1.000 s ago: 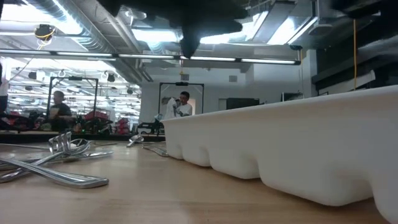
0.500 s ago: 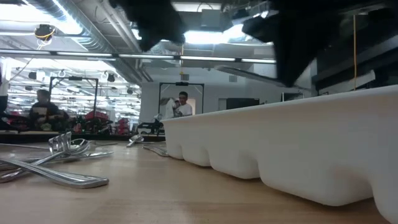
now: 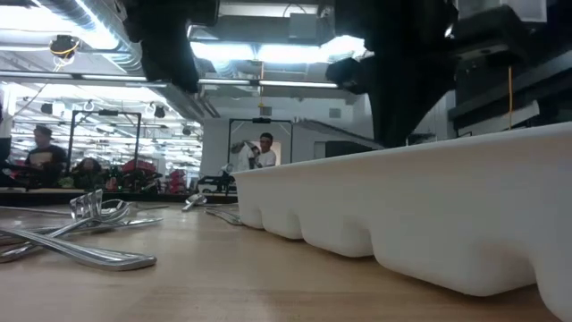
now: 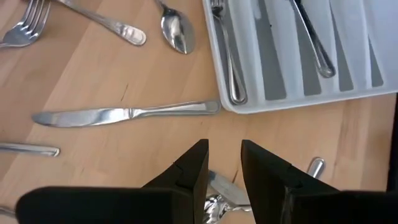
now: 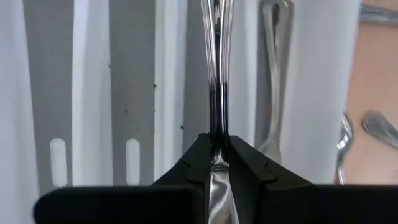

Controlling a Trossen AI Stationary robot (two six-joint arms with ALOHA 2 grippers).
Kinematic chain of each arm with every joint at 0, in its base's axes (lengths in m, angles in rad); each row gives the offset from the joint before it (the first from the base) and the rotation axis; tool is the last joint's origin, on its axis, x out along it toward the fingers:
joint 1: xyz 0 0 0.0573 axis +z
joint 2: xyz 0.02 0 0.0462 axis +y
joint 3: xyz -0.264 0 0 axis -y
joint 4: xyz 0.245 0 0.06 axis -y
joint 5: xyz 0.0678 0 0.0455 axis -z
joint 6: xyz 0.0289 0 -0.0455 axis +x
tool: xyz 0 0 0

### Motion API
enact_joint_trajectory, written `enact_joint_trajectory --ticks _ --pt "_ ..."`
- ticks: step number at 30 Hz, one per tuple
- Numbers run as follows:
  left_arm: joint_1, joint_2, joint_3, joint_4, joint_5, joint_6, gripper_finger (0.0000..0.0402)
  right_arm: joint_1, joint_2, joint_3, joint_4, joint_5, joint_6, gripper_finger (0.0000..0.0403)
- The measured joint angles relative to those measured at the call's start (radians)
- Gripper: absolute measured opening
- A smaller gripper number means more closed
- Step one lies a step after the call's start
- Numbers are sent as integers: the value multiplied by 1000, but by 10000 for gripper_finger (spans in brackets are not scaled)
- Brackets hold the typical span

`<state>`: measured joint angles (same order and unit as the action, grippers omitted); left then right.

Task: Sort silverware
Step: Put the silver table knife into the silverware tray

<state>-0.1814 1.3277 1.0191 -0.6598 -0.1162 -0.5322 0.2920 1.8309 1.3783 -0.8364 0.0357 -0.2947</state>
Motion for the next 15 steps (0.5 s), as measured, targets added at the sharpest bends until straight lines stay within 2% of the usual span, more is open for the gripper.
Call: enact_joint_trajectory --ticks 11,15 --pt "0 0 0 -5 -5 -19 85 1 0 -83 69 -1 -1 44" --pt "0 0 0 -31 -59 -113 85 2 0 -99 108 0 0 44"
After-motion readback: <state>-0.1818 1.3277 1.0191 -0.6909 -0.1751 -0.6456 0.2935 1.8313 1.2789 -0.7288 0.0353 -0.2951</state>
